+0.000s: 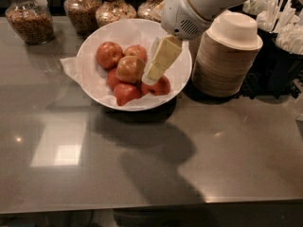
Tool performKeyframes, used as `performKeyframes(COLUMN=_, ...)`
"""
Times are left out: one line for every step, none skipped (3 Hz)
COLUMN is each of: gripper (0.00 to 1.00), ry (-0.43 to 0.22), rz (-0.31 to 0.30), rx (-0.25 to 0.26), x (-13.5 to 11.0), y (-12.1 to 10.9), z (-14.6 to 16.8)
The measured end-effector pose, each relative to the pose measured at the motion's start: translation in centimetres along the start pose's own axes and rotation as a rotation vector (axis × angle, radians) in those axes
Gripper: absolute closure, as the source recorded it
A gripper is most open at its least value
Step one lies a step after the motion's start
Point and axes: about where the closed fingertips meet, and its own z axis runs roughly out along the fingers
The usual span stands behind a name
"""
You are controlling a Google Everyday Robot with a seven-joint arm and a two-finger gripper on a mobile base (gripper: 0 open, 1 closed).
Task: Pick apple from white bowl
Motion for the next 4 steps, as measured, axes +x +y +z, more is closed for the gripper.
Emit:
performKeyframes(gripper=0.21, ry=-0.054, rz=0.029, rx=-0.034, x=-0.7, y=-0.5, z=1.8)
performKeyframes(gripper=0.29, ry=-0.081, rz=0.056, rx=-0.060, x=-0.6, y=-0.8, z=3.2)
performKeyframes(gripper=0.25, ry=-0.094, rz=0.074, rx=-0.092, x=-0.2, y=-0.6, z=4.5)
performKeyframes(gripper=0.21, ry=-0.099, rz=0.081, rx=-0.120, x=0.2, y=-0.5, z=5.6)
